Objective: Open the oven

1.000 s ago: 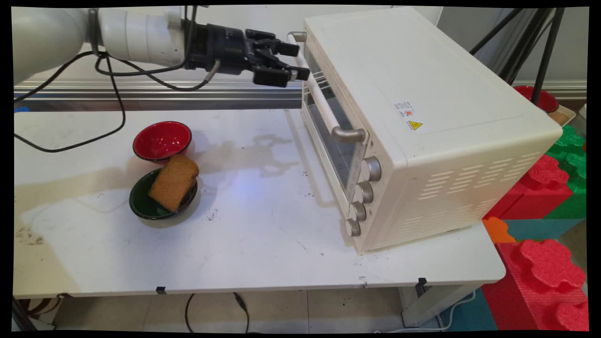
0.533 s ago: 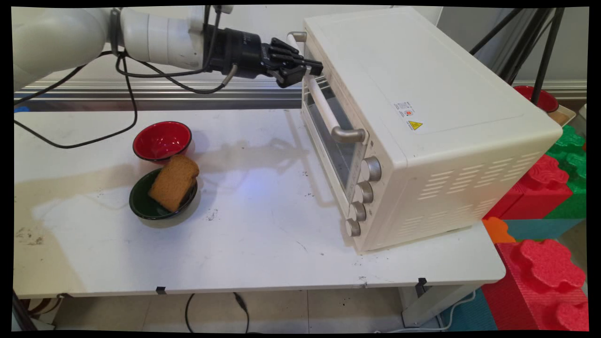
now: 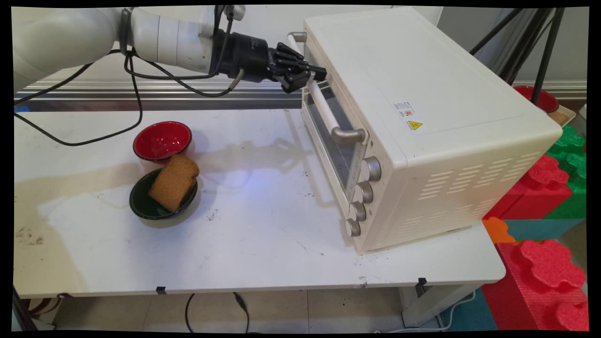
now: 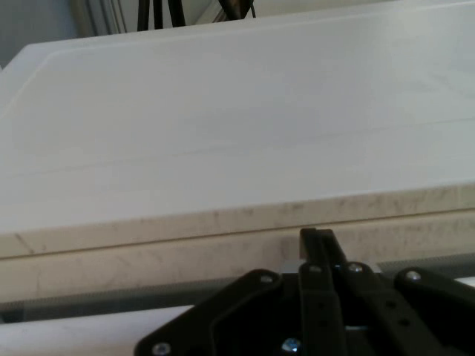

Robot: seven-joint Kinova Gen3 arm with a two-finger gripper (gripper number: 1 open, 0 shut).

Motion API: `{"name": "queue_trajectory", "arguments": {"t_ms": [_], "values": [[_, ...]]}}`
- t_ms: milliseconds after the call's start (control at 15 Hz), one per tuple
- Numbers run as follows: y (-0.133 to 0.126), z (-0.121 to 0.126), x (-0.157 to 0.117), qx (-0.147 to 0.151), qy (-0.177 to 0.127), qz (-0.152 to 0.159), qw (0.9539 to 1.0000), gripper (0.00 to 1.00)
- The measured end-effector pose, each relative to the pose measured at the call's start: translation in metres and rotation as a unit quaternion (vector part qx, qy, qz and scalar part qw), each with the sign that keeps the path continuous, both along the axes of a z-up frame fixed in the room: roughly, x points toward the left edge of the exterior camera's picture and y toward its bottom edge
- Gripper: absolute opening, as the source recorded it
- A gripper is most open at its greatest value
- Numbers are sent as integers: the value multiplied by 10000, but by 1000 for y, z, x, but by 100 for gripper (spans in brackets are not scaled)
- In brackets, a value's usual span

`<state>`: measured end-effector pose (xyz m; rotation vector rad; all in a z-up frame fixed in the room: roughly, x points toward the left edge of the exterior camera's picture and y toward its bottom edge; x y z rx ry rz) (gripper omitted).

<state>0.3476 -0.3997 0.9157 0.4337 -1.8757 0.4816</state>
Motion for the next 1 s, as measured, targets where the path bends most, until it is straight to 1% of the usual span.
{"name": "queue_trajectory", "arguments": {"t_ms": [333,800,1000], "values": [[2,-2,7,-24,-192,-84,9998,0],[17,-7,30,-38,-453,-254,9986,0],[25,-12,41,-9,-560,-280,9980,0]]}}
